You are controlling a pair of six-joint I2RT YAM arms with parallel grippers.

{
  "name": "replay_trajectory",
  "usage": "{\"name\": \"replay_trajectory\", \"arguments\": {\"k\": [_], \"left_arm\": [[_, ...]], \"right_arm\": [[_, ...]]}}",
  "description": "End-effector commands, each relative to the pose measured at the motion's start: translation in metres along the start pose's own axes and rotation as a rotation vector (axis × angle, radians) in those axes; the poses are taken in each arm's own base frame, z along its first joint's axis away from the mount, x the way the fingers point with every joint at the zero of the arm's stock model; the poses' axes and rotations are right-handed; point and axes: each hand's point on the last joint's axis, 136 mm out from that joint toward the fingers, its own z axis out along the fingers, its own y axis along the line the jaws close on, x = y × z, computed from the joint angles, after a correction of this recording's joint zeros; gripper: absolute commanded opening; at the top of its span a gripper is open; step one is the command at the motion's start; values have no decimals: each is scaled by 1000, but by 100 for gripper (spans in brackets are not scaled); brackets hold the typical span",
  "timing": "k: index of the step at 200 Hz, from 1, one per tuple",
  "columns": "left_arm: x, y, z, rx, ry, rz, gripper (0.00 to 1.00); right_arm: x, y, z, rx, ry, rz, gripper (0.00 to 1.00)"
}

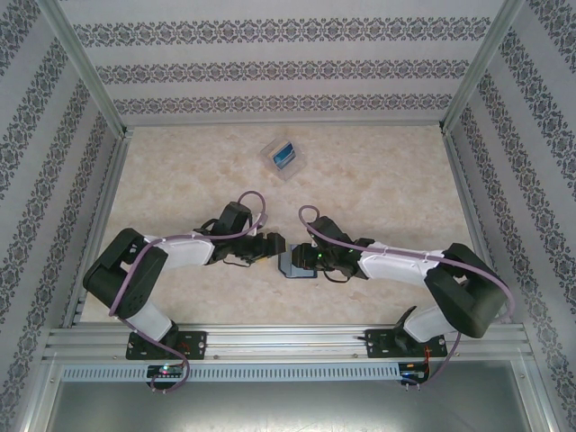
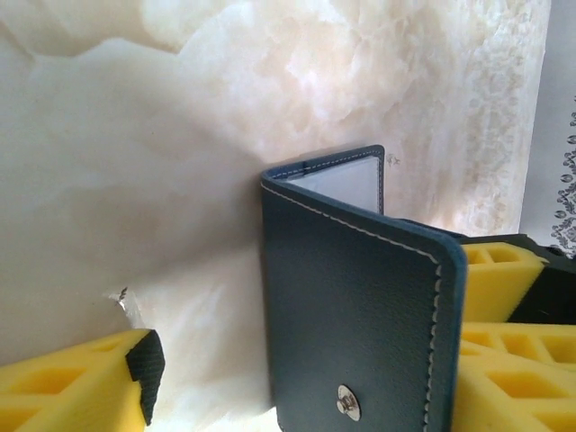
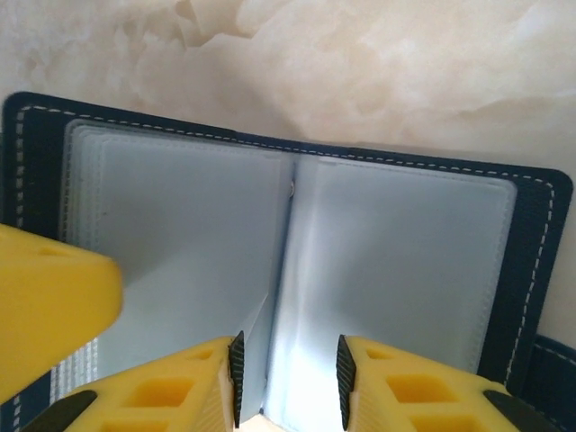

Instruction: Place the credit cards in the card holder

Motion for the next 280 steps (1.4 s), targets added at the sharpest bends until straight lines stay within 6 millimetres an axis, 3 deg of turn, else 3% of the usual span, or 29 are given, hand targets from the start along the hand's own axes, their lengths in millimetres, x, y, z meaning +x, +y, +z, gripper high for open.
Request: {"name": "replay_trajectory", "arguments": {"k": [1,38,73,91,108,127,204,280], "left_arm": [[0,-8,-4,15,-11,32,69],[0,-16,-5,55,-15,56,60],[0,-20,-7,73,-16,75,29],[0,-25,-8,96,-15,78,30],[0,-34,-10,134,-11,100,50],[-2,-37,-12,138,-16,109,51],[2,-28,-7,110,-3,104,4],[2,-25,-10,97,-14,105,0]], "right_arm": [[6,-10,9,24,22,11,34],[10,-17,17,52,42,12,34],[12,-21,19,62,49,12,34],[12,-21,21,62,55,18,34],[13,-21,21,59,57,15,34],[14,-24,22,73,56,15,33],[15,-22,24,68,63,13,33],[8,-14,19,-7,21,23,38]]}}
